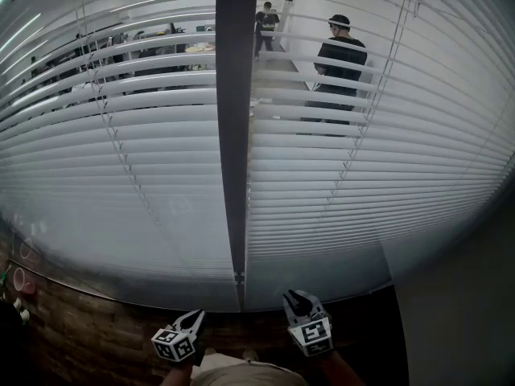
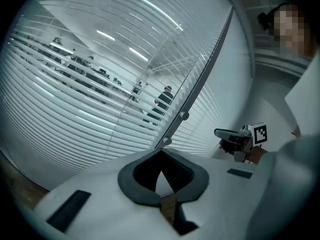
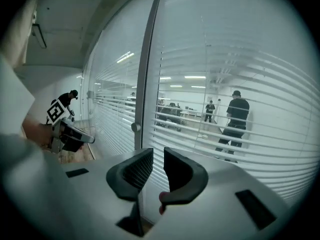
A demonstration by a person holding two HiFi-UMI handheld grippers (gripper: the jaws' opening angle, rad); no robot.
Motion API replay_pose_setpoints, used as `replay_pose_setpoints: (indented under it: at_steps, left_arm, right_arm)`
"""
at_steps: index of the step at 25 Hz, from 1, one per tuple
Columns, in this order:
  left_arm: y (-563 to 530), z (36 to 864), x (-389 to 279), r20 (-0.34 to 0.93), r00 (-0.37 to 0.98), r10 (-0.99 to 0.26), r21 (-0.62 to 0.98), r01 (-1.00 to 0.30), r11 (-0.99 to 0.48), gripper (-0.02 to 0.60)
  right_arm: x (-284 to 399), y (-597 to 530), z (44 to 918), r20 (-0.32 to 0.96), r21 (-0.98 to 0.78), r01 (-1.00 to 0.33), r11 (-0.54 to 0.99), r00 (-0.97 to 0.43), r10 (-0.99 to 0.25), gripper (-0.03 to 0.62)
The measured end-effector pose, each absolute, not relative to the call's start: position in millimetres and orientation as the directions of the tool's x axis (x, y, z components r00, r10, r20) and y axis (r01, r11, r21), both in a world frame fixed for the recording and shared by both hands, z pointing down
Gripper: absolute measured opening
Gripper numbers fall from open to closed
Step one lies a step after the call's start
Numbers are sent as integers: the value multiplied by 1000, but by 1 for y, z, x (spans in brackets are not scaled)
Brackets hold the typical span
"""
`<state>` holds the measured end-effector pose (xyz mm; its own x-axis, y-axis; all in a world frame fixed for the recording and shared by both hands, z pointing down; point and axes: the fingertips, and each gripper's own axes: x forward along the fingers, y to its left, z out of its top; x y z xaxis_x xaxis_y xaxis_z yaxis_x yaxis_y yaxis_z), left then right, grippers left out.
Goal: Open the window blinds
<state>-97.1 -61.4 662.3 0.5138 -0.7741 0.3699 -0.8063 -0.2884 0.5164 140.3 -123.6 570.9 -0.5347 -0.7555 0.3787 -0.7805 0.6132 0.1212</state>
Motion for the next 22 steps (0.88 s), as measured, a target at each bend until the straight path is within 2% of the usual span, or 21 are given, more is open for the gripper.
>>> replay_pose_setpoints:
  at_steps: [5, 10, 15, 18, 22]
  left_arm:
    - [-54, 666, -90, 386, 486, -784, 517, -818, -252, 11]
    - [-51, 665, -93, 374, 479, -794, 514, -820, -252, 11]
    - [-47, 651, -82, 358, 512, -781, 470, -821, -323, 11]
    - [-49, 651, -83, 343, 525, -779, 460, -817, -349, 11]
    - [-44, 650, -76, 339, 541, -770, 466, -807, -363, 11]
  right_arm:
    - [146, -123, 583, 426, 64, -776, 627, -547, -721, 69]
    - [151, -131, 572, 379, 39, -806, 590, -535, -755, 67]
    - [145, -109, 598, 462, -20, -779, 626, -563, -685, 35]
    - [134, -108, 595, 439, -36, -775, 631, -580, -686, 34]
    - [140, -111, 570, 360, 29, -785, 619, -570, -739, 34]
